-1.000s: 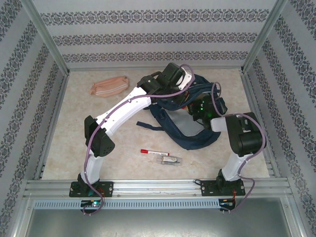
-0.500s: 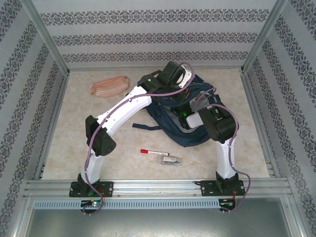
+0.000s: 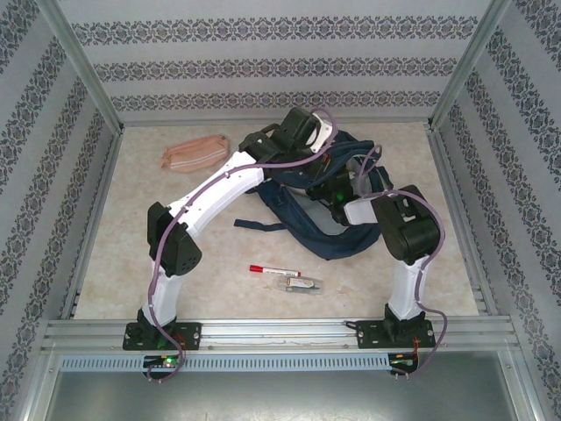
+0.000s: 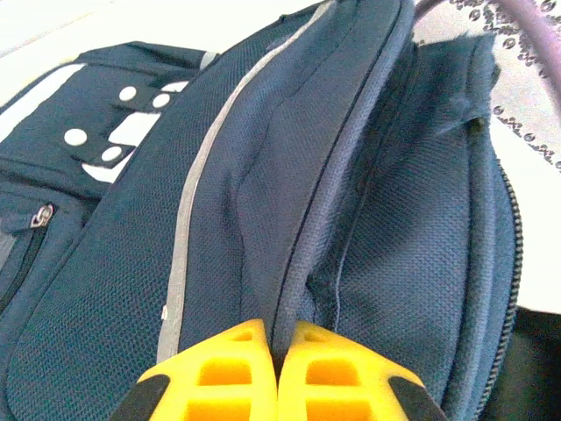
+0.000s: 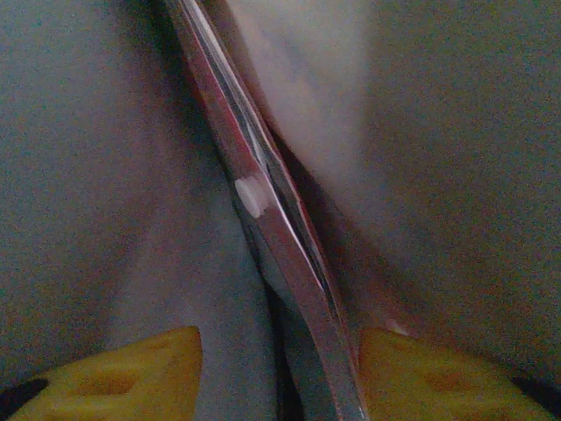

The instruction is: Pack books, pencil case, and school supplies into a backpack

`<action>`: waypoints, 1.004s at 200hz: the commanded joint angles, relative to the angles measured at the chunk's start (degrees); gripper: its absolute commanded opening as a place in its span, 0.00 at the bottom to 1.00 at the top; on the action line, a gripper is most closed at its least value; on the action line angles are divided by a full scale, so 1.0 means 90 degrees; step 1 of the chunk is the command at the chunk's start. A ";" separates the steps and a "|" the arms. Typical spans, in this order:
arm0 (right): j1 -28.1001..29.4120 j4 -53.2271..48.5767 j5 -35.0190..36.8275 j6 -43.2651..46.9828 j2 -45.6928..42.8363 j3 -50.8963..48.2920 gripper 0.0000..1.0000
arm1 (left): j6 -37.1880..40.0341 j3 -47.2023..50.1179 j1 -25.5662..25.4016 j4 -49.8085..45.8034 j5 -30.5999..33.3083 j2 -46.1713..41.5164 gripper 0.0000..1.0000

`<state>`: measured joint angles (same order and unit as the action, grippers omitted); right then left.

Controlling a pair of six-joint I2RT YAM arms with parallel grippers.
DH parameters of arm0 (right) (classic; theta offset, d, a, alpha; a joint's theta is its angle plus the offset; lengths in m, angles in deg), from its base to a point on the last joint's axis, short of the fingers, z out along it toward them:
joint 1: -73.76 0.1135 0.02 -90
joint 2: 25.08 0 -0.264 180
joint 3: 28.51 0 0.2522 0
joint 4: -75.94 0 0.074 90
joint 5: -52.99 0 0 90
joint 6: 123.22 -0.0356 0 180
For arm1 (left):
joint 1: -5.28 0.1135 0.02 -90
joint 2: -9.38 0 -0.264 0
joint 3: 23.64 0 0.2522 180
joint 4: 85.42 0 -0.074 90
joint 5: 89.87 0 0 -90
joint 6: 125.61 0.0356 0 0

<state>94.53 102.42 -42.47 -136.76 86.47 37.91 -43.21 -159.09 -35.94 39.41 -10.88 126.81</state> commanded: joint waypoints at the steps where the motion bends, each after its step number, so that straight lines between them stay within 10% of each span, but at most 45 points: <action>1: -0.0163 -0.0713 -0.0833 0.0367 -0.0393 -0.0158 0.55 | -0.0051 0.0461 0.0218 0.0803 0.0187 -0.0267 0.00; 78: -0.0248 -0.0568 -0.1533 0.0764 0.0117 0.0215 0.10 | -0.0374 0.0832 0.0292 0.1142 -0.0239 -0.0459 0.00; 149: 0.0010 0.0484 -0.1431 0.0764 0.0926 0.0936 0.12 | -0.0631 0.0713 0.0292 0.1148 -0.0615 -0.0391 0.00; 201: -0.0202 0.0454 -0.1593 0.0869 -0.0388 -0.0012 0.25 | -0.0592 0.1344 0.0395 0.1391 -0.0292 -0.0629 0.00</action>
<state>93.35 102.49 -55.04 -130.29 91.04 41.93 -47.06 -149.64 -33.22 46.80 -13.35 124.80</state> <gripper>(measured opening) 0.241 0.052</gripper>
